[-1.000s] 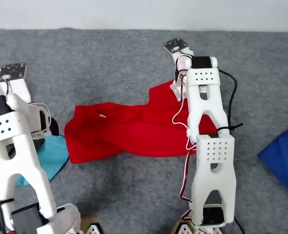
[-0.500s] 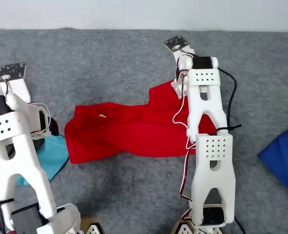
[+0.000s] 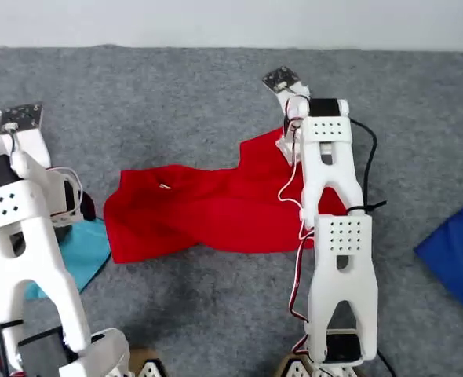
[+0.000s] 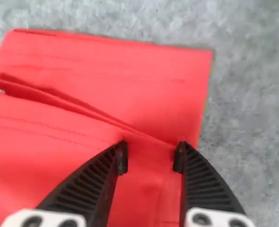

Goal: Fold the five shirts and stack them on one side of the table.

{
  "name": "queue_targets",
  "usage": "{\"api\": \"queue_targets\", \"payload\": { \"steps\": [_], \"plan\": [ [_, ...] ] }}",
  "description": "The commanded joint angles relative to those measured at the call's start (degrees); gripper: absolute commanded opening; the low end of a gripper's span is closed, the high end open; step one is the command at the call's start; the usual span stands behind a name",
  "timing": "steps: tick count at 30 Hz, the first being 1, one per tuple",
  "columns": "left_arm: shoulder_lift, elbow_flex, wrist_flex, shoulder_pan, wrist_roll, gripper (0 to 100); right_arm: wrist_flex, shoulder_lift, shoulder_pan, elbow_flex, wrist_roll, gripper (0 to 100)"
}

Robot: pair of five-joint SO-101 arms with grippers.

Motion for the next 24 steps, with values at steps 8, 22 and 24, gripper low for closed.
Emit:
{"api": "queue_targets", "payload": {
  "steps": [8,22,24],
  "plan": [
    [-2.3,5.3,1.9,0.2,-1.0,20,-1.0,0.6,2.1,-2.9,0.8,11.7],
    [-2.3,5.2,1.9,0.2,-1.0,20,-1.1,0.0,2.2,-3.2,0.7,0.9],
    [-2.3,5.2,1.9,0.2,-1.0,20,0.7,0.2,2.2,-4.9,0.7,0.9]
  ]
}}
